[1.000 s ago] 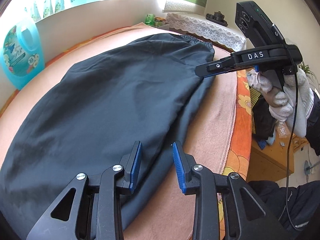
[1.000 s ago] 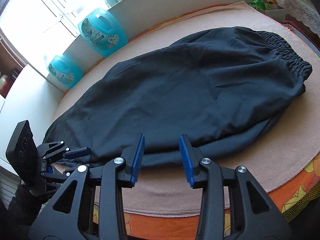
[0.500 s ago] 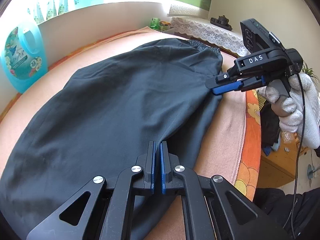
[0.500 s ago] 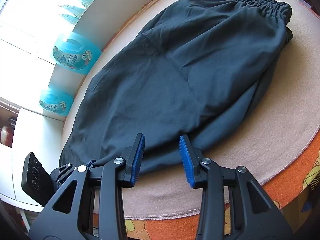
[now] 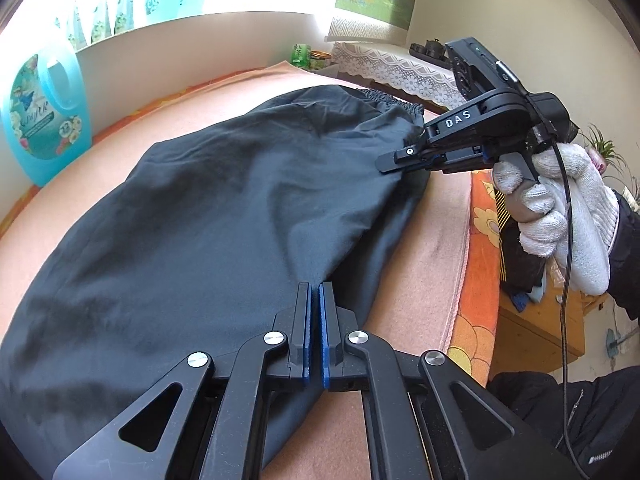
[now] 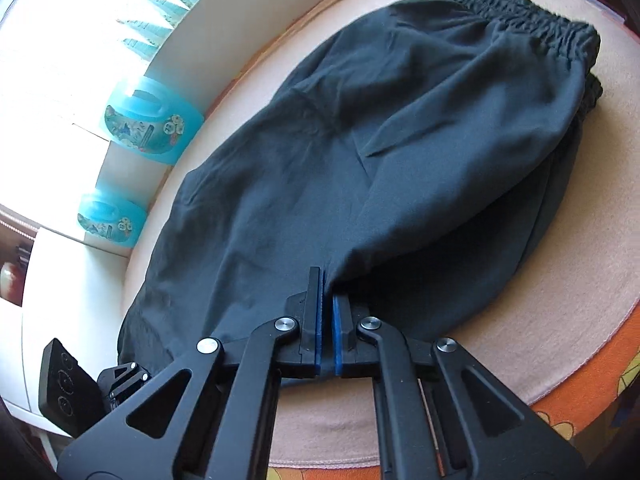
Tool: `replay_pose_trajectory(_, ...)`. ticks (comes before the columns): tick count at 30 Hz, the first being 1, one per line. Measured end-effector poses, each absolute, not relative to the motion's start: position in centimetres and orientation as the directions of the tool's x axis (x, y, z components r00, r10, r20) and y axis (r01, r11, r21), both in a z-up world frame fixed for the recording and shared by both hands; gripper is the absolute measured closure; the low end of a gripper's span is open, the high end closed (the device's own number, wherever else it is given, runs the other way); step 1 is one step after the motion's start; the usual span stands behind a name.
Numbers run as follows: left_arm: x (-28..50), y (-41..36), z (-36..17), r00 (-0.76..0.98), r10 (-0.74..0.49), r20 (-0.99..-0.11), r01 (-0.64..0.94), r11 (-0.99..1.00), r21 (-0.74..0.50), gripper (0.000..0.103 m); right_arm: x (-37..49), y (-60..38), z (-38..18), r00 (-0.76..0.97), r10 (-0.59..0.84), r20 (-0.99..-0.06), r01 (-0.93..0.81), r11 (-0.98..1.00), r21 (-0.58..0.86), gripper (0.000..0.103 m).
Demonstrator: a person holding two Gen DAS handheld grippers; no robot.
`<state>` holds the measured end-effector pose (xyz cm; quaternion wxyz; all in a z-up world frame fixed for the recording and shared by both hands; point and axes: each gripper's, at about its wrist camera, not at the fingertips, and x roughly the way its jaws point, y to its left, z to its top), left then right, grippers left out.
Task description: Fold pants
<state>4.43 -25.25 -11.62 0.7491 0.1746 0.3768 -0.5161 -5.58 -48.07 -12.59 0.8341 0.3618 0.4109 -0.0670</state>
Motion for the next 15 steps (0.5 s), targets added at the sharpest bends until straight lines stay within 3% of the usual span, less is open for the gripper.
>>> replay_pose_trajectory(3, 3.9, -24.6, -11.4, 0.164, -0.650, -0.742, 0.908, 0.394, -0.144, 0.101, -6.9, -47.9, -11.9, 0.656, 0.131, -0.743, 0.413, 0.761, 0.500, 0.099)
replay_pose_trajectory(7, 3.6, -24.2, -12.0, 0.118, -0.646, -0.754, 0.905, 0.382, -0.186, 0.101, -6.0, -47.9, -14.1, 0.557, 0.160, -0.815, 0.431, 0.783, 0.449, 0.097)
replay_pose_trajectory(9, 3.6, -23.4, -11.9, 0.138, -0.643, -0.754, 0.892, 0.411, -0.187, 0.100, -6.2, -47.3, -13.9, 0.544, 0.137, -0.828, 0.407, 0.819, 0.403, 0.096)
replay_pose_trajectory(11, 3.9, -21.6, -11.3, 0.160, -0.648, -0.745, 0.870, 0.449, -0.203, 0.098, -6.8, -46.7, -12.8, 0.553, 0.097, -0.827, 0.381, 0.854, 0.355, 0.088)
replay_pose_trajectory(15, 4.7, -16.4, -9.4, 0.274, -0.647, -0.712, 0.806, 0.558, -0.197, 0.097, -7.6, -45.8, -10.8, 0.588, 0.092, -0.803, 0.323, 0.884, 0.338, 0.087)
